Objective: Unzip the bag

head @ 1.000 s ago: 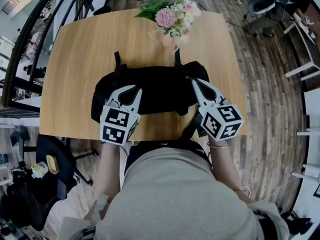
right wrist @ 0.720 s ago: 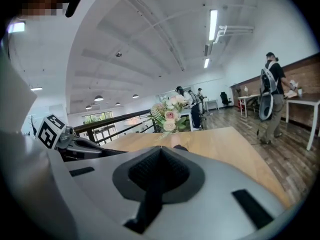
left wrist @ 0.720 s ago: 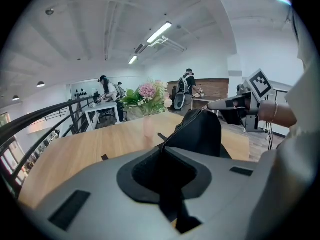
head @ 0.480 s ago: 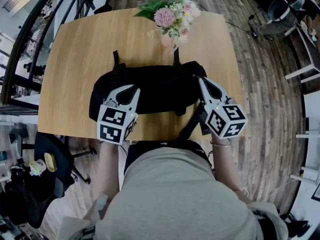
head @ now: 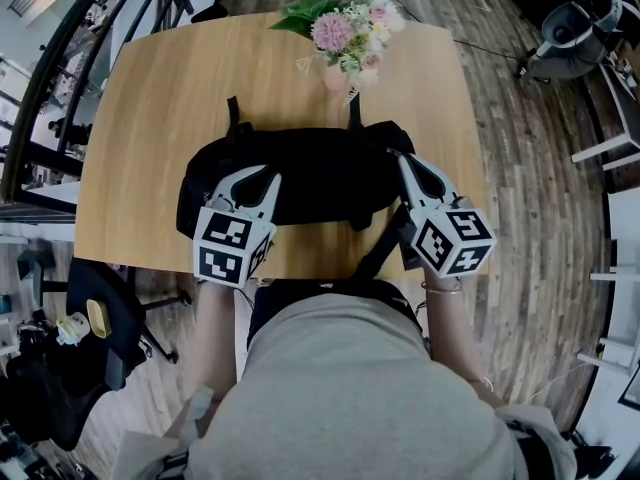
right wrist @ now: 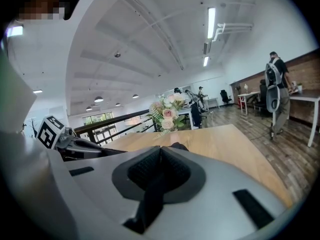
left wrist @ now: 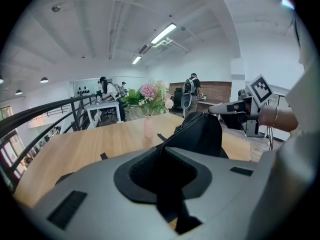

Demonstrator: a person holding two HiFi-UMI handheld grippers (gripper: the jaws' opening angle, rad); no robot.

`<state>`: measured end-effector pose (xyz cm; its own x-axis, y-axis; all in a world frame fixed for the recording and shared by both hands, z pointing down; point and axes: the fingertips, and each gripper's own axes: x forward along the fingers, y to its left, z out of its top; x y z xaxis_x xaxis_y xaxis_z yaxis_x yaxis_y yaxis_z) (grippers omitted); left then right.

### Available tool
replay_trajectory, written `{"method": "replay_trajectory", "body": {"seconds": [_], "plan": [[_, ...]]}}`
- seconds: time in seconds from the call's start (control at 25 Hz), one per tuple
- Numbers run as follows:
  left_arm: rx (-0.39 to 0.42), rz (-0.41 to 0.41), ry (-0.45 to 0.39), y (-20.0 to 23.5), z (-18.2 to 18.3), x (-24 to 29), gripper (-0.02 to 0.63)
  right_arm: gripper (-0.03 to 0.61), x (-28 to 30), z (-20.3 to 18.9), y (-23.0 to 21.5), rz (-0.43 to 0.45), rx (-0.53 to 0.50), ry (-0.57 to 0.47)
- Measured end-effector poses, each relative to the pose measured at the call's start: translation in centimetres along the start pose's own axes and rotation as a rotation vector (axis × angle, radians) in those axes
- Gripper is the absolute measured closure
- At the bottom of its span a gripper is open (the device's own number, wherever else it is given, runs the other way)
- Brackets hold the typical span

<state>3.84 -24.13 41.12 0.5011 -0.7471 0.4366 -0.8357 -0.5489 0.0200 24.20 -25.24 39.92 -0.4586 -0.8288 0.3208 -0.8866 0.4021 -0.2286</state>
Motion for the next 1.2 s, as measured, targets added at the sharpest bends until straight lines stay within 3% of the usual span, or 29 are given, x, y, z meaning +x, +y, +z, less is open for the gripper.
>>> {"method": "replay_trajectory", "body": {"seconds": [0.24,0.48,0.68,0.96,1.2], "plan": [[-0.027,0.012,-0.014,0.0,-0.2,-0.1,0.568,0.535,-0.2,-0.5,-0.9,-0.023,0.023,0.006],[-0.102,0.026,-0.051,0.1,0.3,-1.1,0.546,0.486,-0.6,2.4,0.7,0.0,-0.026,-0.078],[-0.187,0.037,-0.092,0.2,0.6,-2.3,0.528,0.456,0.4,3.6,5.0,0.145,-0.072,-0.099],[-0.365,0.112,-0.306,1.8,3.0,-5.1,0.528,0.451,2.0,2.5,11.5,0.33,-0.102,-0.057],[-0.394,0.09,-0.337,0.1,3.0,-5.9,0.529,0.457,1.9,1.8,14.9,0.443,-0.114,-0.041]]}}
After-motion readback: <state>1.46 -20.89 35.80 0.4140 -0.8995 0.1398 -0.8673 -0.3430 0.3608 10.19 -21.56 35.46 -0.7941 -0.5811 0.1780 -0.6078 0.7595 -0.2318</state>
